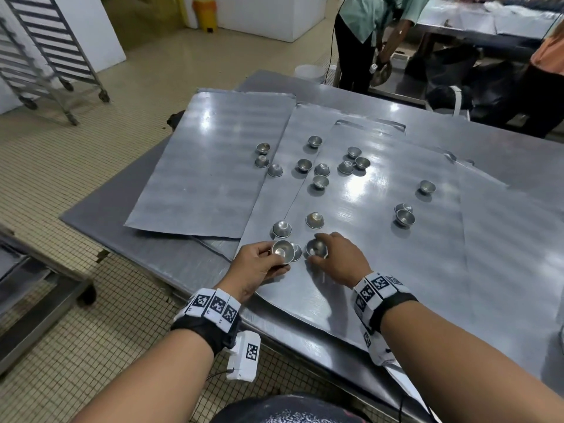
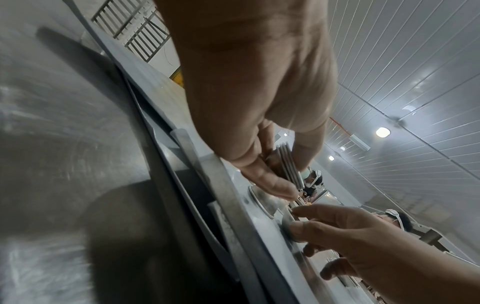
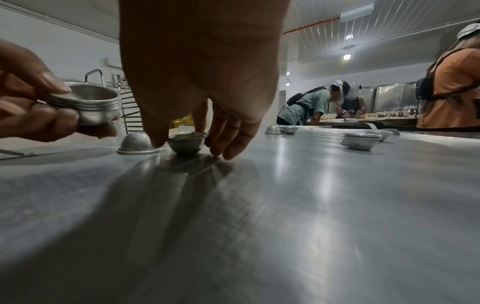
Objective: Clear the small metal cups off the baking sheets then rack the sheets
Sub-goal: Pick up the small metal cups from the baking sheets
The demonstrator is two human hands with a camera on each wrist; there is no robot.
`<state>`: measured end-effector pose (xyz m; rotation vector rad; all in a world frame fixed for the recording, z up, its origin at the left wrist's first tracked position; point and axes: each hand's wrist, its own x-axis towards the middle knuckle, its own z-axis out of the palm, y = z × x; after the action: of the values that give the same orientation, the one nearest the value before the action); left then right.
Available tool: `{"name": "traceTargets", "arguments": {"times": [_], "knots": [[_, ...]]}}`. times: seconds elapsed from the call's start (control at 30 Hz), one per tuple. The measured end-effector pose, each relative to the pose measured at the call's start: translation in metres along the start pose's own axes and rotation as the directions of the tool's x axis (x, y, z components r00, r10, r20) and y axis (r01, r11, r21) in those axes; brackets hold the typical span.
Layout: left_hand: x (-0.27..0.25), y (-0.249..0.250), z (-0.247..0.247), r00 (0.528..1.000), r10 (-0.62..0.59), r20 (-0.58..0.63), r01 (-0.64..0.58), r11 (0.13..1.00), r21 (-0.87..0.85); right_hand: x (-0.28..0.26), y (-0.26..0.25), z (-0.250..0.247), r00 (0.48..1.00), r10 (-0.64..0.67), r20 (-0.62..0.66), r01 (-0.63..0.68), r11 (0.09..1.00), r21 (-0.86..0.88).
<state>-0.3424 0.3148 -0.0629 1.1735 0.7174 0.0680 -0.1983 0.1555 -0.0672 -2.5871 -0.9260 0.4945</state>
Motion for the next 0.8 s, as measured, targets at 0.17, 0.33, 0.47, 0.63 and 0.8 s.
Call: {"name": "traceTargets", "arguments": {"times": [0.17,0.33,0.47,0.63,0.8], "knots": [[0.003,-0.001,-0.001,1.000,0.010,0.012,-0.010,1.000,0.009,-0.004,0.009,-0.003,0.999,0.052,-0.015,-0.051,0.999,0.015],[0.007,0.002,-0.002,1.000,0.023,-0.001,-0.023,0.999,-0.030,-0.009,0.001,-0.009,0.991,0.016,-0.134,0.003,0.990,0.139],[0.008,0.007,0.003,0.999,-0.002,-0.041,-0.003,0.993,-0.120,-0.015,-0.025,-0.010,0.972,-0.113,-0.206,0.159,0.961,0.225],[0.005,0.011,0.005,0.999,-0.007,-0.050,-0.007,0.965,-0.264,-0.020,-0.048,-0.005,0.964,-0.197,-0.181,0.233,0.949,0.210],[0.002,0.009,0.003,0.998,-0.020,-0.061,-0.001,0.950,-0.312,-0.020,-0.056,0.000,0.970,-0.192,-0.150,0.211,0.969,0.130]]}}
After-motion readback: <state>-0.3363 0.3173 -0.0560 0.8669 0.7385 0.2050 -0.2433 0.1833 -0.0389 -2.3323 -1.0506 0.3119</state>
